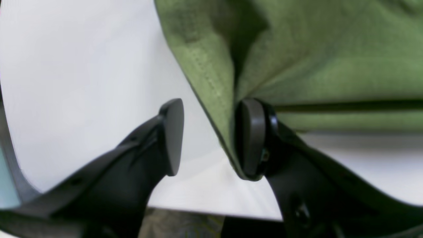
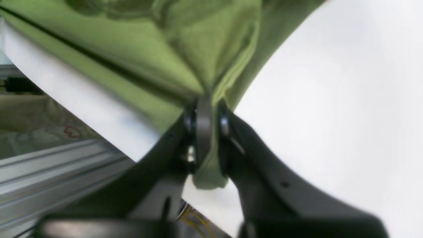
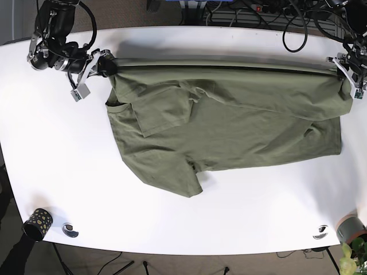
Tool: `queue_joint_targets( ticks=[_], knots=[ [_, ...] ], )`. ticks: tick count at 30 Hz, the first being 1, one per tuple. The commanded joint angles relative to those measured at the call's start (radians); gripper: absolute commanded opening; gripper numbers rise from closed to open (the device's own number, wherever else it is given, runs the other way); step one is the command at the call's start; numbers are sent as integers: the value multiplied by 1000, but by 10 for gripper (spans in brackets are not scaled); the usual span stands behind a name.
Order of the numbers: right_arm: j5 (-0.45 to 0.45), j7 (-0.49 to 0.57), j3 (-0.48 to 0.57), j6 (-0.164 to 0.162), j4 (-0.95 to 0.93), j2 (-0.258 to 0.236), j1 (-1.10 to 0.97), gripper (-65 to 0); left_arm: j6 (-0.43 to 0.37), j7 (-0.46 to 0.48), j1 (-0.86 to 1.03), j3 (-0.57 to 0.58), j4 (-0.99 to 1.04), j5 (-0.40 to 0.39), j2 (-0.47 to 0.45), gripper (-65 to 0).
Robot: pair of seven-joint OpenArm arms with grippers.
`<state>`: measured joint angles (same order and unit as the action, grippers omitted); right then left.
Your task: Fold the T-shirt properly
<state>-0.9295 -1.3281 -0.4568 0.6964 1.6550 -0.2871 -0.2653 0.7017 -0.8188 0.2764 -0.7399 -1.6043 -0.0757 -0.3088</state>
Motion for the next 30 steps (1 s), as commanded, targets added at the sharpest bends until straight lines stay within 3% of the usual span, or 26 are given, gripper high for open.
queue_joint_targets(
  ticks=[1,5,9,16,22,26,30],
  knots=[
    [-18,14,-6,2,20,-19,1,-550,-4,11,25,-14,-15,-5,-51,-376],
    [-18,14,-40,2,76,-31,-12,-368,-4,13,57,-17,-18,-19,-74,-272],
    [-18,14,-55,2,138,-16,-19,-255,-4,13,97,-62,-23,-121,-88,-237],
    [-18,14,-50,2,146,9,47,-236,-4,8,133,-93,-51,-411,-137,-236],
    [-18,12,-49,2,147,15,94,-235,-4,-104,139,-109,-118,-619,-188,-240],
    [-9,14,-49,2,144,19,122,-236,-4,-139,125,-145,-135,-686,-195,-240],
    [28,19,-49,2,60,44,194,-239,-4,-147,40,-123,-132,-657,-195,-240]
  ],
)
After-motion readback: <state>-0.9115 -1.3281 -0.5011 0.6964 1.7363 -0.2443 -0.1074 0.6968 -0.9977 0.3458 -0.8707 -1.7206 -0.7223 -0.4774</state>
